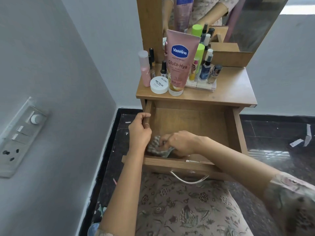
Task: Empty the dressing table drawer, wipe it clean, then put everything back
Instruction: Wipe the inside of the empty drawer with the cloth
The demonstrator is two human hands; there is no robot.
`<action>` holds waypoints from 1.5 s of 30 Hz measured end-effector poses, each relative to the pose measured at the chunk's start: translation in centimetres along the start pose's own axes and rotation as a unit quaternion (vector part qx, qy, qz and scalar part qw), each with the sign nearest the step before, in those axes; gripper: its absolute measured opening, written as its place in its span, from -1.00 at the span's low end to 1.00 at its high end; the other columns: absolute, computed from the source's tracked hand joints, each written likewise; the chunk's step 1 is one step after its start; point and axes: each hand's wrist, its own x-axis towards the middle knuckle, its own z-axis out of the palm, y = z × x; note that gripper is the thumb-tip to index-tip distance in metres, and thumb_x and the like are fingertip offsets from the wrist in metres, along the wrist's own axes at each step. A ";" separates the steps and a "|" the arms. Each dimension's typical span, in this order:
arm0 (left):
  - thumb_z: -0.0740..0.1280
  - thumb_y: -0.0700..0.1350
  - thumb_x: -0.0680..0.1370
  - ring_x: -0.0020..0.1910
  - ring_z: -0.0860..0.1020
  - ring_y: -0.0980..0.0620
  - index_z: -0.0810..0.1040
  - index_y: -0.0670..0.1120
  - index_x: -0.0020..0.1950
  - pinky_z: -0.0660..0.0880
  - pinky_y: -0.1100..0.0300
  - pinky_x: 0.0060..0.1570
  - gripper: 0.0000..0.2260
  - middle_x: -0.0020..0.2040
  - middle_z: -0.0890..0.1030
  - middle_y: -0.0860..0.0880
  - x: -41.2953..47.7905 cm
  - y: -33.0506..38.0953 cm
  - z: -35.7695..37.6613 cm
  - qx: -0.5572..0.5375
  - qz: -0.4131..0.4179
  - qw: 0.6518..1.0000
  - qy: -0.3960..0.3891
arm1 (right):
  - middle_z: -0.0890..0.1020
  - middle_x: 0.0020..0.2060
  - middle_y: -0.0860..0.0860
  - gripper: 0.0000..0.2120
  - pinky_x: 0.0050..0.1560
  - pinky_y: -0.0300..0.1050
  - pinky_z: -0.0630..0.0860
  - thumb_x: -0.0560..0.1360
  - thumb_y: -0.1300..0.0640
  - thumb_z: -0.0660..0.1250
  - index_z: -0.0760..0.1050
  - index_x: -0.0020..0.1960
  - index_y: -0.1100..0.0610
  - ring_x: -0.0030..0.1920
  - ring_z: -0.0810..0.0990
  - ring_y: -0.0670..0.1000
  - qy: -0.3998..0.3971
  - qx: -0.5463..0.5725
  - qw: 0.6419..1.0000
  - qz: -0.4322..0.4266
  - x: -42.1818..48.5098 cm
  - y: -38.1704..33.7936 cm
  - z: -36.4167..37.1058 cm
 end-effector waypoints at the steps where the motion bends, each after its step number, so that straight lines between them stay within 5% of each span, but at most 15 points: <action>1: 0.17 -0.38 0.55 0.02 0.47 0.21 0.51 -0.04 0.18 0.28 0.62 -0.25 -0.67 0.22 0.54 0.00 0.0 0.0 0.0 0.003 0.003 1.000 -0.001 | 0.40 0.36 -0.14 -0.52 -0.04 -0.18 0.44 0.45 0.33 0.18 0.52 0.28 -0.03 0.20 0.54 0.00 -0.011 0.003 1.000 -0.012 -0.5 0.1 0.1; 8: 0.17 -0.38 0.56 0.05 0.46 0.21 0.51 -0.08 0.20 0.35 0.58 -0.29 -0.68 0.24 0.53 -0.03 0.1 0.0 0.1 0.009 0.015 1.000 0.005 | 0.38 0.36 -0.23 -0.54 0.00 -0.20 0.42 0.47 0.24 0.24 0.49 0.29 -0.13 0.24 0.50 -0.05 -0.011 -0.011 0.997 0.081 -3.8 5.0 -0.3; 15: 0.18 -0.37 0.57 0.09 0.48 0.15 0.50 -0.08 0.21 0.33 0.56 -0.19 -0.69 0.22 0.54 -0.03 0.1 -0.1 0.1 0.007 0.012 1.000 0.003 | 0.28 0.44 0.08 -0.53 0.13 -0.04 0.47 0.53 0.22 0.17 0.31 0.43 0.09 0.22 0.50 0.20 0.049 0.045 0.977 0.201 1.7 5.6 -1.2; 19: 0.19 -0.37 0.56 0.22 0.50 0.04 0.46 -0.12 0.27 0.33 0.38 0.09 -0.68 0.22 0.53 -0.05 0.1 0.1 0.1 -0.007 0.008 1.000 0.015 | 0.33 0.34 0.11 -0.59 0.05 -0.03 0.49 0.49 0.20 0.24 0.41 0.33 0.19 0.12 0.55 0.19 0.036 0.044 0.987 0.149 4.0 2.0 -1.3; 22: 0.20 -0.37 0.56 0.23 0.49 0.05 0.46 -0.11 0.26 0.31 0.40 0.09 -0.68 0.22 0.53 -0.05 0.1 0.1 0.1 -0.012 0.008 1.000 0.017 | 0.44 0.22 0.11 -0.68 -0.02 -0.04 0.51 0.49 0.20 0.27 0.51 0.22 0.21 0.06 0.58 0.16 0.027 0.032 0.992 0.116 4.0 -0.1 -1.1; 26: 0.20 -0.38 0.55 0.15 0.48 0.13 0.48 -0.11 0.23 0.31 0.57 -0.07 -0.68 0.22 0.53 -0.03 0.0 0.1 0.1 -0.013 0.006 1.000 0.016 | 0.46 0.18 0.08 -0.57 0.20 -0.02 0.48 0.45 0.30 0.22 0.51 0.29 0.13 0.16 0.54 0.11 -0.004 0.129 0.989 0.073 2.6 -1.2 -0.8; 32: 0.21 -0.37 0.56 0.21 0.49 0.09 0.47 -0.10 0.24 0.32 0.38 0.09 -0.69 0.21 0.54 -0.04 -0.2 0.3 0.2 -0.013 -0.001 1.000 0.016 | 0.47 0.22 0.04 -0.50 0.16 -0.32 0.27 0.40 0.43 0.15 0.56 0.24 0.12 0.21 0.46 0.07 -0.073 0.209 0.975 0.022 1.6 -1.4 -0.3; 35: 0.21 -0.35 0.56 0.18 0.49 0.11 0.47 -0.10 0.24 0.33 0.39 0.06 -0.70 0.21 0.54 -0.03 -0.2 0.3 0.0 -0.011 0.001 1.000 0.015 | 0.45 0.28 0.04 -0.49 0.35 -0.14 0.29 0.40 0.44 0.15 0.53 0.28 0.13 0.28 0.42 0.06 -0.108 0.205 0.973 0.005 1.8 -0.7 -1.2; 40: 0.21 -0.35 0.57 0.07 0.46 0.18 0.47 -0.11 0.25 0.32 0.64 -0.18 -0.70 0.18 0.54 -0.02 -0.1 0.1 -0.1 -0.009 0.000 1.000 0.015 | 0.48 0.27 -0.01 -0.54 0.27 -0.19 0.24 0.42 0.41 0.22 0.57 0.23 0.09 0.20 0.42 -0.02 -0.115 0.169 0.979 0.004 -0.7 0.5 -1.4; 45: 0.22 -0.34 0.57 0.10 0.44 0.18 0.46 -0.11 0.27 0.32 0.40 0.06 -0.70 0.20 0.53 -0.03 -0.2 0.3 0.0 -0.005 -0.001 1.000 0.014 | 0.56 0.03 -0.12 -0.65 0.08 -0.25 0.39 0.44 0.31 0.33 0.63 0.10 -0.03 0.00 0.48 -0.09 -0.155 0.138 0.974 0.087 -6.0 4.2 -0.2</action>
